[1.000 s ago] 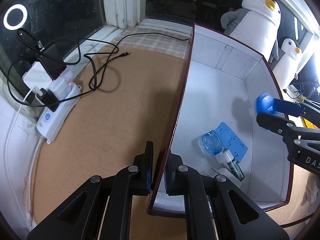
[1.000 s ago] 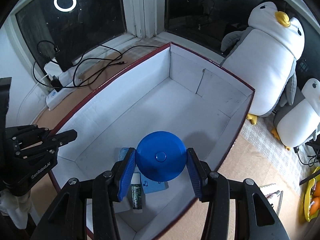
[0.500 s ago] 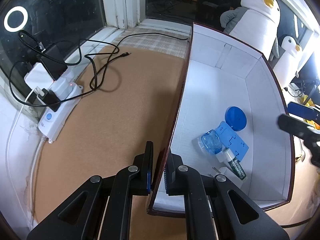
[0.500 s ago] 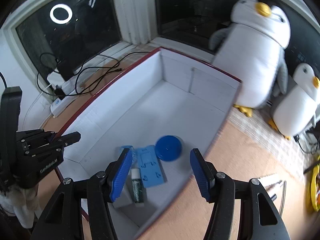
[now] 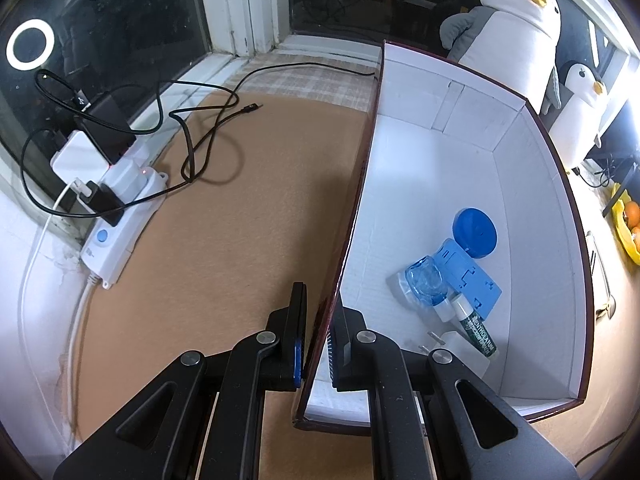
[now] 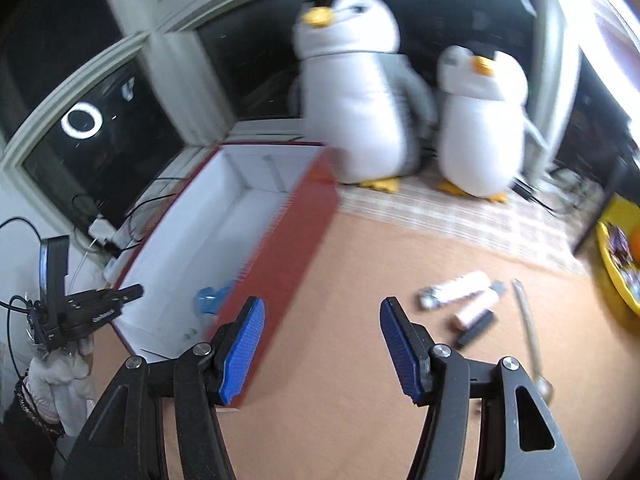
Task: Organize rigid objects
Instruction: 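Move the right tool to the metal spoon and grasp its handle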
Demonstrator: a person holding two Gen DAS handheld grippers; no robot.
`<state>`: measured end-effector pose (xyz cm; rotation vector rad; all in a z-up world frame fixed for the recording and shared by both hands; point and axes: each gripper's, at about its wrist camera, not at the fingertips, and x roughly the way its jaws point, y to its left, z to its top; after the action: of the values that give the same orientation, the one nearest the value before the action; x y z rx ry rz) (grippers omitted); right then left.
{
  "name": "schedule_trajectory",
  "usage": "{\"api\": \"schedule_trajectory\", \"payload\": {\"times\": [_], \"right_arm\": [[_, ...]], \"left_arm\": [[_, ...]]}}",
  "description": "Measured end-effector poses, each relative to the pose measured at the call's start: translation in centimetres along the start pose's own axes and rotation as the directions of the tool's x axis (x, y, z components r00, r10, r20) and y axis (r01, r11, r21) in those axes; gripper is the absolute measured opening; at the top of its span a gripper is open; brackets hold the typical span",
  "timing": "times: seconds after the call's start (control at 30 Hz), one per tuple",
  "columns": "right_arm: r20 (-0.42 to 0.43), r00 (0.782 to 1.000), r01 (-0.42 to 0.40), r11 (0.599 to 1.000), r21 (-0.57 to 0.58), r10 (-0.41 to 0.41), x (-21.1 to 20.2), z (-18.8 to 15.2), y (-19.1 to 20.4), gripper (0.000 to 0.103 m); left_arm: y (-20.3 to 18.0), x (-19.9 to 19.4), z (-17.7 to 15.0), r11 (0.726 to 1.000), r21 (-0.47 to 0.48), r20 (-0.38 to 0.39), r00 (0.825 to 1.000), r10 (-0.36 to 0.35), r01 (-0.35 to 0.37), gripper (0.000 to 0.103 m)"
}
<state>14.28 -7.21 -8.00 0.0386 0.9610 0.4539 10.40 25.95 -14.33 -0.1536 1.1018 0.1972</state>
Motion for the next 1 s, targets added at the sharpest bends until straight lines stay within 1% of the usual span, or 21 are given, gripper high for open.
{"api": "schedule_trajectory", "payload": {"times": [0.2,0.3,0.47,0.6,0.83,1.0], "right_arm": [[-0.03,0.994,0.103,0.989,0.102,-0.101,-0.8,-1.8,-6.7,0.056],[-0.057,0.985,0.167,0.975,0.144,-0.161,-0.7,-2.7,-10.2,0.056],[-0.129,0.969,0.233,0.952,0.199,-0.211,0.6,-4.1,-15.2,0.056],[-0.194,0.957,0.256,0.941,0.22,-0.215,2.3,-4.8,-17.6,0.044],[-0.262,0.941,0.272,0.939,0.21,-0.214,4.9,-5.3,-19.3,0.038],[-0.292,0.93,0.28,0.944,0.175,-0.222,6.1,-5.2,-19.1,0.03]], "left_arm": [[0.0,0.1,0.1,1.0,0.001,-0.005,1.0,0.001,-0.001,0.008],[0.0,0.1,0.2,1.0,0.005,-0.005,1.0,0.004,-0.004,0.008],[-0.2,0.3,0.4,1.0,0.012,-0.018,1.0,0.01,-0.01,0.008],[-0.4,0.4,0.6,1.0,0.018,-0.025,1.0,0.017,-0.016,0.009],[-0.7,0.5,0.7,0.999,0.026,-0.038,0.999,0.033,-0.032,0.009],[-0.8,0.7,0.8,0.999,0.026,-0.047,0.998,0.041,-0.039,0.009]]}}
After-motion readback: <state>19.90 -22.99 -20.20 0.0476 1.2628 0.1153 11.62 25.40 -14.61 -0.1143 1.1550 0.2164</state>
